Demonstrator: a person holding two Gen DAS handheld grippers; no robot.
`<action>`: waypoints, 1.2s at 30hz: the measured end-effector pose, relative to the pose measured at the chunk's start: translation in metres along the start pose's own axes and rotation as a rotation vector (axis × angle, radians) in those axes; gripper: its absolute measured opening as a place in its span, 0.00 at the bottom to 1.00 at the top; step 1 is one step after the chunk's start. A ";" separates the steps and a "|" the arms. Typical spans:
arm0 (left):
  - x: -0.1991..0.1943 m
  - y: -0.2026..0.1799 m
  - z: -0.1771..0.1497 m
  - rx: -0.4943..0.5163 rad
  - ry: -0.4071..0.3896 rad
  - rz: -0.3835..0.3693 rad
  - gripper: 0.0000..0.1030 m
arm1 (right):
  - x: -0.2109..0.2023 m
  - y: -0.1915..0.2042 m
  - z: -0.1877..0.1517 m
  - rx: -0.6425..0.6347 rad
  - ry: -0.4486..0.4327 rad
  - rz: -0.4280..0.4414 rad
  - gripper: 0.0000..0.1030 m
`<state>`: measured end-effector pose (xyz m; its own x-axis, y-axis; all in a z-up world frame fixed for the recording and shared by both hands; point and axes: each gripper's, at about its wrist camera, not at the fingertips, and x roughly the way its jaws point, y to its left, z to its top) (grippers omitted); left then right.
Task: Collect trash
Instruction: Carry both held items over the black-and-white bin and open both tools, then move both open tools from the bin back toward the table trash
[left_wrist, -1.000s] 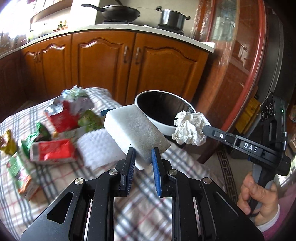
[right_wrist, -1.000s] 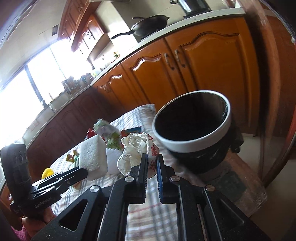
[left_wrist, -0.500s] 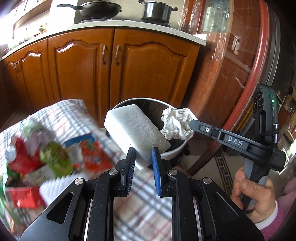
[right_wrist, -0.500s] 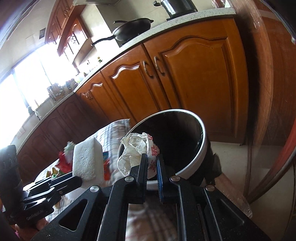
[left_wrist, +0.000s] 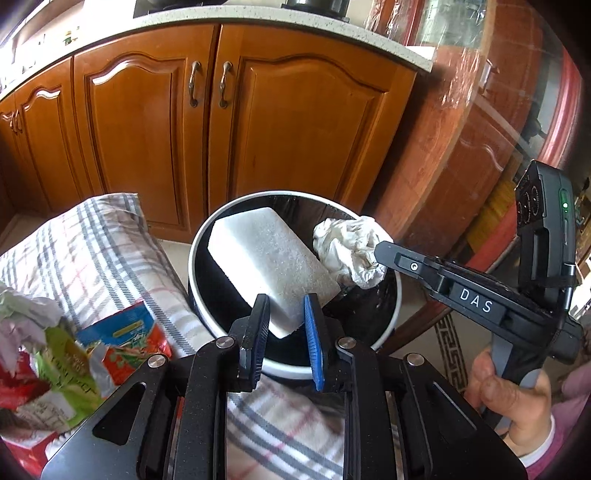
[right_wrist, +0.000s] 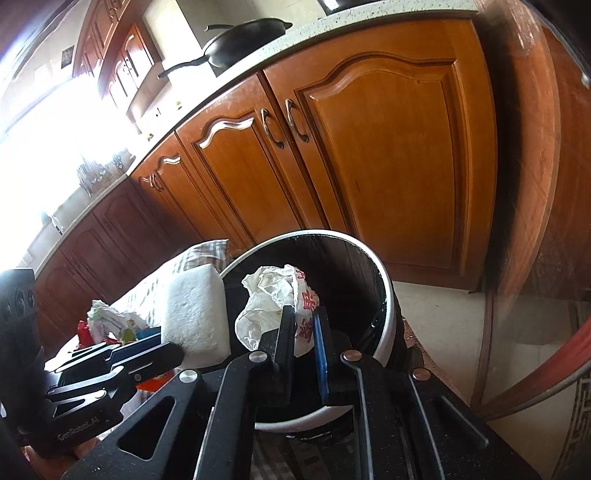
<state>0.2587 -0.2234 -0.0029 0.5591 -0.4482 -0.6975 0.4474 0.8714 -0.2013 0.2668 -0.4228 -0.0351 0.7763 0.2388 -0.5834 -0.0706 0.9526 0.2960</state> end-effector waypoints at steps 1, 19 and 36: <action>0.003 -0.002 0.003 -0.001 0.005 -0.002 0.21 | 0.002 -0.001 0.000 0.002 0.003 -0.001 0.13; -0.049 0.009 -0.042 -0.066 -0.072 0.042 0.73 | -0.023 0.004 -0.015 0.067 -0.045 0.062 0.93; -0.128 0.074 -0.124 -0.257 -0.097 0.108 0.75 | -0.044 0.069 -0.085 0.050 0.014 0.168 0.95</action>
<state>0.1334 -0.0763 -0.0138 0.6634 -0.3561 -0.6581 0.1967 0.9315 -0.3058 0.1746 -0.3514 -0.0535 0.7476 0.3965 -0.5328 -0.1670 0.8886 0.4272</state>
